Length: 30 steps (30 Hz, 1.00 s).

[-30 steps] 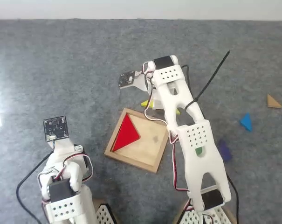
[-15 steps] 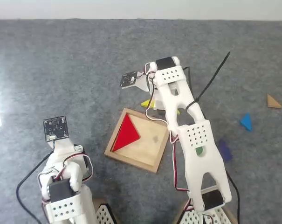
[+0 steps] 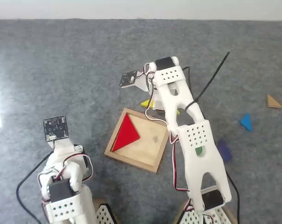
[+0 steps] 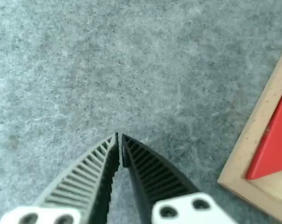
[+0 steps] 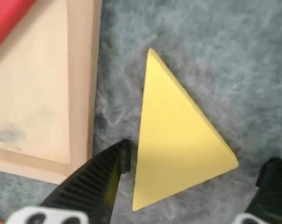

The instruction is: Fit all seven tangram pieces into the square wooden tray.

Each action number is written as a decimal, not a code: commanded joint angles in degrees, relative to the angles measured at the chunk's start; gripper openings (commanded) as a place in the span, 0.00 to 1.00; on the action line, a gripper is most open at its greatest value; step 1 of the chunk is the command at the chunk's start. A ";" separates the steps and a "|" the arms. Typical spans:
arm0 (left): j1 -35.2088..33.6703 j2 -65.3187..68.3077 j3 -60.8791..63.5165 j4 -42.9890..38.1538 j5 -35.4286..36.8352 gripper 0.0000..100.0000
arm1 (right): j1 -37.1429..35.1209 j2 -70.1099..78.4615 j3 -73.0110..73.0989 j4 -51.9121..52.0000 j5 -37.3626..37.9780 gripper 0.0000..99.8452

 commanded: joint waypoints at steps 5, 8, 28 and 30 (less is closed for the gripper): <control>-0.18 -1.05 -0.40 0.44 -0.26 0.01 | -1.27 -0.04 -1.49 0.92 -2.29 0.33; -0.18 -1.05 -0.40 0.44 -0.26 0.01 | -1.71 -0.04 -1.49 0.84 -1.93 0.28; -0.18 -1.05 -0.40 0.44 -0.26 0.01 | -1.36 -0.57 -1.49 -0.75 -2.11 0.13; -0.18 -1.05 -0.40 0.44 -0.26 0.01 | -1.36 -0.57 -1.49 -0.75 -2.20 0.11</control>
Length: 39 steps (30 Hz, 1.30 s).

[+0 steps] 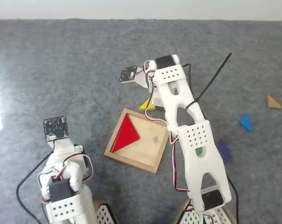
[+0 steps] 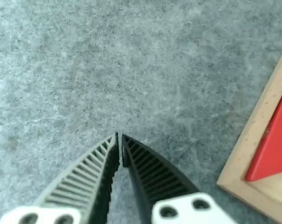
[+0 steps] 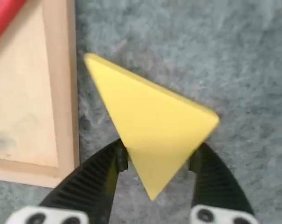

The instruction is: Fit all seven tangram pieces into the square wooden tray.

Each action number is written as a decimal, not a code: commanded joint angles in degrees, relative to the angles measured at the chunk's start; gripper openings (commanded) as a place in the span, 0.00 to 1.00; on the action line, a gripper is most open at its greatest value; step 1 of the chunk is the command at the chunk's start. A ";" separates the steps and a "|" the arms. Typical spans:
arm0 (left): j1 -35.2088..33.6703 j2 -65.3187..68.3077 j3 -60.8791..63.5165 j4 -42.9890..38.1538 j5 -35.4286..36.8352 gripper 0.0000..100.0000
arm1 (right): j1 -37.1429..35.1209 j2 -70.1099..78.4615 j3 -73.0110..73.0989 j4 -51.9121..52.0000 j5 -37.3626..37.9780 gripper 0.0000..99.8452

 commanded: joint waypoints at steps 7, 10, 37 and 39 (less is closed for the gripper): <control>-0.18 -1.05 -0.40 0.44 -0.26 0.01 | -1.19 0.04 -0.26 0.48 0.53 0.24; -0.18 -1.05 -0.40 0.44 -0.26 0.01 | -1.54 -1.54 -0.26 1.45 4.48 0.41; -0.18 -1.05 -0.40 0.44 -0.26 0.01 | -4.79 -2.86 -0.18 -5.05 6.51 0.37; -0.18 -1.05 -0.40 0.44 -0.26 0.01 | -4.70 -2.07 -0.18 -5.14 6.59 0.37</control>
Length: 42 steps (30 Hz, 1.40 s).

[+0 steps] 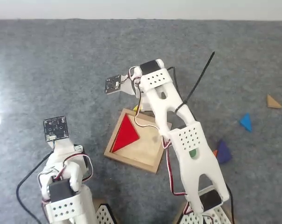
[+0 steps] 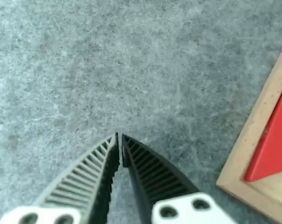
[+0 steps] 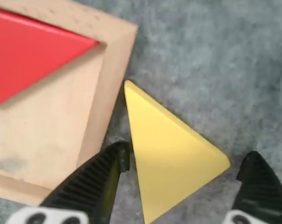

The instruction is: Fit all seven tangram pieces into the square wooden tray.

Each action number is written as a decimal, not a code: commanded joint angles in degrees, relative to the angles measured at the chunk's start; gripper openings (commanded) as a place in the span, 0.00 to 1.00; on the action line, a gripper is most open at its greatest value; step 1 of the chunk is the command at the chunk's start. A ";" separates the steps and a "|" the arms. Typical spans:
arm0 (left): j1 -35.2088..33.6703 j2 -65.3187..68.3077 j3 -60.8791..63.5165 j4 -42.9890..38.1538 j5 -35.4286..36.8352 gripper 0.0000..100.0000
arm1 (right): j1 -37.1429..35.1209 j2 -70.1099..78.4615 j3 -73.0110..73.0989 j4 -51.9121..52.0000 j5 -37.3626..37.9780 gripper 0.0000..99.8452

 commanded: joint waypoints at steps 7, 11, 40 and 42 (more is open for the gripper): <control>-0.26 -1.05 -0.40 0.44 -0.26 0.01 | 1.19 1.19 -4.04 -1.10 0.79 0.37; -0.26 -1.05 -0.40 0.44 -0.26 0.01 | 1.36 2.77 -4.66 -0.84 0.79 0.37; -0.26 -1.05 -0.40 0.44 -0.26 0.01 | 2.51 3.21 -4.57 1.98 2.37 0.24; -0.26 -1.05 -0.40 0.44 -0.26 0.01 | 2.51 3.21 -4.57 1.98 2.37 0.24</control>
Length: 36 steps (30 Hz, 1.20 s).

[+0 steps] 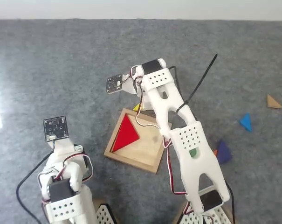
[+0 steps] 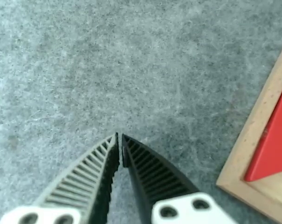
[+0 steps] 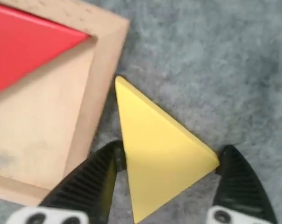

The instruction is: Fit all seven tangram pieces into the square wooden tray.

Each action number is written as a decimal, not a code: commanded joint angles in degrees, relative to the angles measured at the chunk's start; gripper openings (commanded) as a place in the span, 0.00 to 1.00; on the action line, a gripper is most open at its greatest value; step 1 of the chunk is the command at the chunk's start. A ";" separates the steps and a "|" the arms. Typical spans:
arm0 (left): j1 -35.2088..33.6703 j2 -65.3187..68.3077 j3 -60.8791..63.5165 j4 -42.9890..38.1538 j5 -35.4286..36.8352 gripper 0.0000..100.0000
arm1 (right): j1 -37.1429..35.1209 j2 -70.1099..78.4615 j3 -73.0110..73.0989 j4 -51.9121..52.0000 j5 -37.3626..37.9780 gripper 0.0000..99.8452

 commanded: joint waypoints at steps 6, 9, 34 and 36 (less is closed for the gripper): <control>-0.26 -1.05 -0.40 0.44 -0.26 0.01 | 1.36 0.22 -0.88 0.92 0.62 0.25; -0.26 -1.05 -0.40 0.44 -0.26 0.01 | 1.36 -0.13 -0.97 1.01 0.53 0.25; -0.09 -1.05 -0.40 0.44 -0.26 0.01 | -3.65 -16.75 -0.62 5.49 -16.26 0.25; -0.09 -1.05 -0.40 0.44 -0.26 0.01 | -4.44 -18.07 -0.53 5.76 -20.04 0.25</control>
